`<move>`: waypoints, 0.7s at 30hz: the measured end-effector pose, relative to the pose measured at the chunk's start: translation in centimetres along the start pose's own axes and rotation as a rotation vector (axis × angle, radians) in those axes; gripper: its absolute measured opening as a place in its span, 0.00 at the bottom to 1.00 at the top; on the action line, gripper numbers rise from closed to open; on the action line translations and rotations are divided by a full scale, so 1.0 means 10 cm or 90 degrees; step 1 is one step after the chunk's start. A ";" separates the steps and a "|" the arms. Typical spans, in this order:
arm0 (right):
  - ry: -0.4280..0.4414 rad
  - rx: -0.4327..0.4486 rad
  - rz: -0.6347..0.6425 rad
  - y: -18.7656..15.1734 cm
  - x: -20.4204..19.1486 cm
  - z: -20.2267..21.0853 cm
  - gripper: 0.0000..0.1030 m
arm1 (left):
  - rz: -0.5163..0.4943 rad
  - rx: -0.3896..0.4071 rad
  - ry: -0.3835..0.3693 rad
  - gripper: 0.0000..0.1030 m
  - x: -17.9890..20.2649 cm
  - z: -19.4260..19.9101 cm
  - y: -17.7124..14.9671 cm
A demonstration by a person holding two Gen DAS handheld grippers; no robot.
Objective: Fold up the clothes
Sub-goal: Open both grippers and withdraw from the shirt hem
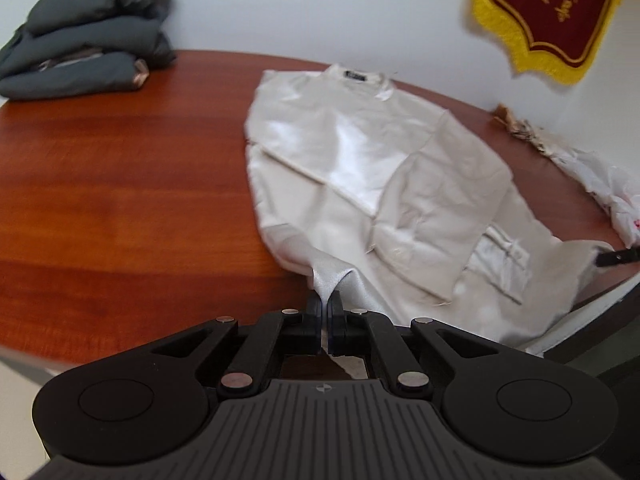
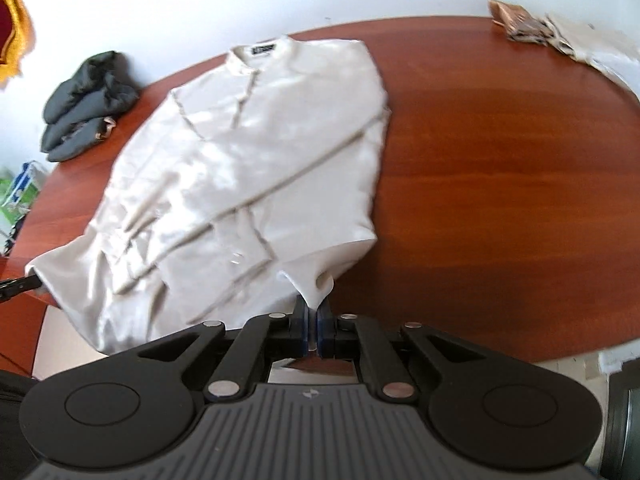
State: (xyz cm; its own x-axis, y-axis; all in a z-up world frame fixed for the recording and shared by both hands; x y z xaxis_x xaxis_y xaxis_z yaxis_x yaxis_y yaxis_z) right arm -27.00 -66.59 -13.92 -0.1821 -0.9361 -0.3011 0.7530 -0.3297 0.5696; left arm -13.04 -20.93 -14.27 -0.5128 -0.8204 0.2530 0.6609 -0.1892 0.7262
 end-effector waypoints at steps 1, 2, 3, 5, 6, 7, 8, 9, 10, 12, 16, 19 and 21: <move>0.002 -0.002 0.002 0.01 -0.02 0.02 0.04 | -0.002 -0.001 -0.005 0.03 0.03 0.00 0.00; 0.003 -0.005 0.004 0.00 -0.04 0.02 0.04 | -0.002 -0.003 -0.004 0.03 0.03 0.01 -0.02; 0.004 -0.009 0.006 0.00 -0.06 0.01 0.04 | -0.001 -0.007 -0.004 0.03 0.03 0.01 -0.05; 0.002 -0.016 0.005 -0.03 -0.07 0.00 0.04 | 0.003 -0.016 0.005 0.03 0.02 0.01 -0.09; -0.003 -0.022 0.007 -0.04 -0.07 -0.01 0.04 | 0.005 -0.021 0.010 0.03 0.00 0.02 -0.13; -0.005 -0.025 0.007 -0.07 -0.06 0.01 0.04 | 0.007 -0.027 0.018 0.03 -0.03 0.02 -0.15; -0.010 -0.034 0.006 -0.10 -0.04 0.02 0.04 | 0.008 -0.031 0.025 0.03 -0.04 0.03 -0.18; -0.014 -0.039 0.005 -0.13 -0.01 0.02 0.04 | 0.011 -0.038 0.037 0.03 -0.07 0.04 -0.22; -0.016 -0.044 0.005 -0.16 0.00 0.01 0.04 | 0.012 -0.043 0.050 0.04 -0.10 0.06 -0.25; -0.024 -0.058 0.013 -0.21 0.04 -0.01 0.09 | 0.011 -0.049 0.068 0.07 -0.12 0.09 -0.29; -0.040 -0.071 0.031 -0.19 0.13 -0.01 0.40 | 0.009 -0.043 0.098 0.37 -0.08 0.18 -0.32; -0.043 -0.068 0.046 -0.09 0.19 0.01 0.42 | 0.009 -0.034 0.103 0.44 0.02 0.23 -0.31; -0.044 -0.062 0.059 0.06 0.26 0.04 0.45 | 0.004 -0.032 0.103 0.47 0.13 0.23 -0.30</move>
State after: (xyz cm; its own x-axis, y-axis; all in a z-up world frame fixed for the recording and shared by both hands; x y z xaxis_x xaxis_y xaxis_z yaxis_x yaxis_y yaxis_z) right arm -27.27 -69.31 -14.05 -0.1495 -0.9692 -0.1956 0.8257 -0.2312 0.5146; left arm -16.95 -20.21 -14.68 -0.4168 -0.8969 0.1479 0.6925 -0.2079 0.6908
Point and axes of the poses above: each gripper's, at about its wrist camera, not at the fingertips, and z roughly against the way its jaws point, x to its right, y to its top, the point moved 5 cm from there along -z, roughly the way its jaws point, and after that the axes turned 4 degrees about x, right-handed, at the moved point
